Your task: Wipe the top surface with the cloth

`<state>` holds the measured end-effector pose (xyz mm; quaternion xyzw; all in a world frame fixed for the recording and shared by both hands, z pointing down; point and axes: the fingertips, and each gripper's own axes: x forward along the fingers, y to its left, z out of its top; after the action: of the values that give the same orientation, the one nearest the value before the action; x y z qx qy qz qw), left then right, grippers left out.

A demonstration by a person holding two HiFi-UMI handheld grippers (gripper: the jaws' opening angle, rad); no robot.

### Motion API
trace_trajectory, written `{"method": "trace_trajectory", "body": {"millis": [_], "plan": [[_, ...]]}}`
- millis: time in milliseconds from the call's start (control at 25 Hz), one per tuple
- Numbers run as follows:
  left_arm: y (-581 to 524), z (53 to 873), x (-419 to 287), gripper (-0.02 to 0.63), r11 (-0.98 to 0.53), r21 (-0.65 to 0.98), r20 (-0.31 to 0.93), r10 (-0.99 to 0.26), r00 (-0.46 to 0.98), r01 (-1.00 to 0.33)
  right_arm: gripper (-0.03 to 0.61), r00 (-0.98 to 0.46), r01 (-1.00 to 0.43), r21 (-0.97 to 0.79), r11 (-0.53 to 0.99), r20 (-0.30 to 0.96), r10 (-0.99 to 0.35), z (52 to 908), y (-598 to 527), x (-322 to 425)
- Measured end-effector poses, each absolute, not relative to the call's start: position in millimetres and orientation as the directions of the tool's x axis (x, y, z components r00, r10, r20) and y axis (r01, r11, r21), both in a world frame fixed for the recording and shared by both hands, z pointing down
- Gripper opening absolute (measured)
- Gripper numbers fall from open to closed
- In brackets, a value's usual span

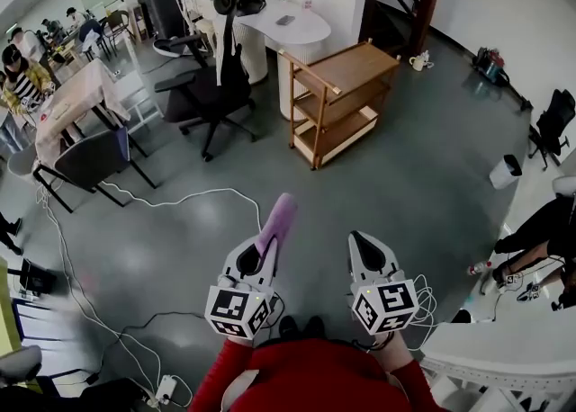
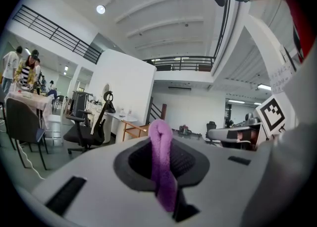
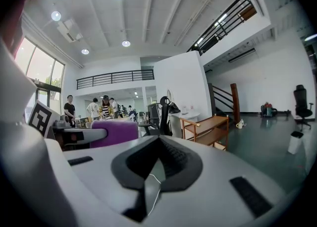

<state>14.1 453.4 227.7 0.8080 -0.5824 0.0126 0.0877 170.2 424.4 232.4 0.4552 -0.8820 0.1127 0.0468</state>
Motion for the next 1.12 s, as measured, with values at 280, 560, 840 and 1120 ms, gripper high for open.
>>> {"method": "trace_trajectory", "body": {"millis": [280, 560, 840, 1120], "plan": [[447, 230, -1, 0.049, -0.306, 0.133, 0.127, -0.938, 0.322, -0.943, 0.003, -0.572, -0.82, -0.173, 0.546, 0.213, -0.792, 240, 417, 159], [433, 232, -21, 0.049, -0.299, 0.135, 0.127, -0.94, 0.316, -0.945, 0.003, -0.532, -0.846, -0.164, 0.507, 0.216, -0.819, 235, 396, 157], [392, 248, -45, 0.049, -0.274, 0.157, 0.15, -0.943, 0.297, -0.949, 0.003, -0.519, -0.854, -0.168, 0.492, 0.235, -0.822, 245, 344, 142], [277, 267, -65, 0.049, -0.263, 0.148, 0.182, -0.94, 0.287, -0.953, 0.003, -0.471, -0.879, -0.187, 0.438, 0.207, -0.857, 261, 223, 128]]}}
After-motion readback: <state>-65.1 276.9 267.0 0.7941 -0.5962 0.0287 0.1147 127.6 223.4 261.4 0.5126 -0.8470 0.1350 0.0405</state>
